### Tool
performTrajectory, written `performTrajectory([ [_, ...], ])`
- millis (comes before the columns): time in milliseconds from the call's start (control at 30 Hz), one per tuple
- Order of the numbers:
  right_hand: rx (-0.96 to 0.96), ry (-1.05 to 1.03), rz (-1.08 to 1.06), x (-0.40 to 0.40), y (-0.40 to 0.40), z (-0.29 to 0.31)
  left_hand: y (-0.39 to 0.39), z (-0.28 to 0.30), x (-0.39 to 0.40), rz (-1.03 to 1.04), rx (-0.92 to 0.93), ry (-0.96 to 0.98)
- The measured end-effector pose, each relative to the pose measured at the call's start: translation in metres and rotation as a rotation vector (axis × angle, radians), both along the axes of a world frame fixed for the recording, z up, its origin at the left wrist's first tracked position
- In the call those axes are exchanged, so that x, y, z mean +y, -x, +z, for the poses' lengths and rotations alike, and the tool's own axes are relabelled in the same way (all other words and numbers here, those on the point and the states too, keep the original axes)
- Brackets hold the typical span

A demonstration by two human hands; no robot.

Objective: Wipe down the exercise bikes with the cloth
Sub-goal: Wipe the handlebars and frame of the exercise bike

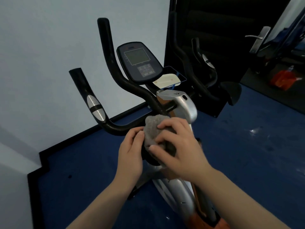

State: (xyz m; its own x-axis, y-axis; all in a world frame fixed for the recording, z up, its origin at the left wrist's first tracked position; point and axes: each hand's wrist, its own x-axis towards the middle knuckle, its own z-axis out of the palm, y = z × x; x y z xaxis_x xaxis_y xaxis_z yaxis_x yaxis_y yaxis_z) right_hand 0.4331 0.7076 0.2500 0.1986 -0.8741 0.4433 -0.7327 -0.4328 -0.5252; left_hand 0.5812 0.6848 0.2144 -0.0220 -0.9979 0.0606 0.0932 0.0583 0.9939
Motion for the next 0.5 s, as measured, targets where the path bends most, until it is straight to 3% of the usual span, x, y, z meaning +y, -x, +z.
performTrajectory([
  [100,-0.164,0.000,-0.153,-0.008,-0.002,-0.005,0.003,0.001,-0.001,0.028,-0.013,0.003],
  [233,0.021,-0.054,-0.263,-0.029,-0.024,-0.007,0.006,-0.001,0.001,0.080,-0.074,0.031],
  [400,-0.094,-0.206,-0.216,-0.014,-0.004,-0.018,0.007,-0.004,0.001,0.076,-0.103,0.066],
  [500,0.048,-0.235,-0.183,-0.024,-0.006,-0.007,0.006,-0.002,0.001,0.062,-0.113,0.062],
])
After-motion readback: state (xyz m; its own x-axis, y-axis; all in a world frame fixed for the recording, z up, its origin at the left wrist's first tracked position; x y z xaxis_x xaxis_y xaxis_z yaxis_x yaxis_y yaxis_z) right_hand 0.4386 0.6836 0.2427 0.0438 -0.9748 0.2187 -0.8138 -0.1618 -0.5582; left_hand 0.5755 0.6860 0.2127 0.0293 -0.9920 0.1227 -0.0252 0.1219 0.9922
